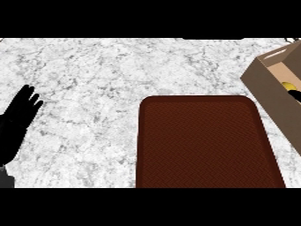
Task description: Pick the lemon from the tray and place it in the cardboard box
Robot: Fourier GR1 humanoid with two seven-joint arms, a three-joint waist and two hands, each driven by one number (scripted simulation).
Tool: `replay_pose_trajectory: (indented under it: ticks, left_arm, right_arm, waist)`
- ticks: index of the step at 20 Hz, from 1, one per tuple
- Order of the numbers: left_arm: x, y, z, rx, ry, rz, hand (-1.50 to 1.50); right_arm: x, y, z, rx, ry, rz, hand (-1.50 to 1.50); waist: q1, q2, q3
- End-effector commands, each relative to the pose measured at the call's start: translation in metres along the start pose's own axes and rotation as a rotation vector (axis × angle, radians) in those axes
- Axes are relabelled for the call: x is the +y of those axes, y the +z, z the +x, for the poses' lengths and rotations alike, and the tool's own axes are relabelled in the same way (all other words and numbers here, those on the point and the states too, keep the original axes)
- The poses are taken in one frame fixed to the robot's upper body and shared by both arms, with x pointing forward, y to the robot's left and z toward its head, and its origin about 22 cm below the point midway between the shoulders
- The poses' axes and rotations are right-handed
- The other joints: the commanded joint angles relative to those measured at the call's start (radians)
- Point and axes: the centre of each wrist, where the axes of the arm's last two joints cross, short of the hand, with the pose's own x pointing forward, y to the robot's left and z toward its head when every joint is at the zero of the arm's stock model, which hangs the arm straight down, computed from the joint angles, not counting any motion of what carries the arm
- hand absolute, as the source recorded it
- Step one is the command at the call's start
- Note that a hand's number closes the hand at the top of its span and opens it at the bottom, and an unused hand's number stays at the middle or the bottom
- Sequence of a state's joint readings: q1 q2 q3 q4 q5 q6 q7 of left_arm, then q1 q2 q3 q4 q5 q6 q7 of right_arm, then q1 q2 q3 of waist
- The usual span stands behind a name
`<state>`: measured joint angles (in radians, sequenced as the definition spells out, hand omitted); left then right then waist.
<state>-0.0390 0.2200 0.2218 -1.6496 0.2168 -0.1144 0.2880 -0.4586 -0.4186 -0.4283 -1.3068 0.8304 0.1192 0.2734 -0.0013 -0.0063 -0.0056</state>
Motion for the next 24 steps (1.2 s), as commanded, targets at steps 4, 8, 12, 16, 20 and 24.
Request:
replay_pose_trajectory:
  ticks: [4,8,12,16,20,24]
  left_arm:
    - [0.001,-0.002,0.007,-0.005,-0.009,0.017,0.00]
    - [-0.004,0.005,0.005,-0.007,0.000,0.008,0.00]
    - [0.008,0.000,-0.010,0.019,0.022,0.023,0.00]
    - [-0.013,0.011,-0.002,-0.008,0.009,0.000,0.00]
    - [-0.007,0.008,0.017,-0.007,0.013,0.023,0.00]
    - [0.008,-0.005,0.000,0.007,0.002,0.008,0.00]
  right_arm:
    - [-0.023,0.005,-0.026,0.034,-0.391,-0.238,-1.50]
    - [-0.067,0.009,-0.033,0.037,-0.521,-0.276,-1.50]
    - [-0.084,0.032,-0.096,0.061,-0.550,-0.309,-1.50]
    - [-0.119,0.044,-0.109,0.075,-0.593,-0.319,-1.50]
    - [-0.133,0.057,-0.146,0.058,-0.562,-0.253,-1.50]
    - [-0.148,0.061,-0.173,0.033,-0.605,-0.262,-1.50]
  waist:
    - [-0.009,0.003,0.007]
    - [-0.005,0.002,0.006]
    - [-0.013,0.005,0.006]
    - [-0.007,0.003,0.006]
    - [-0.003,0.004,0.006]
    - [-0.003,0.006,0.006]
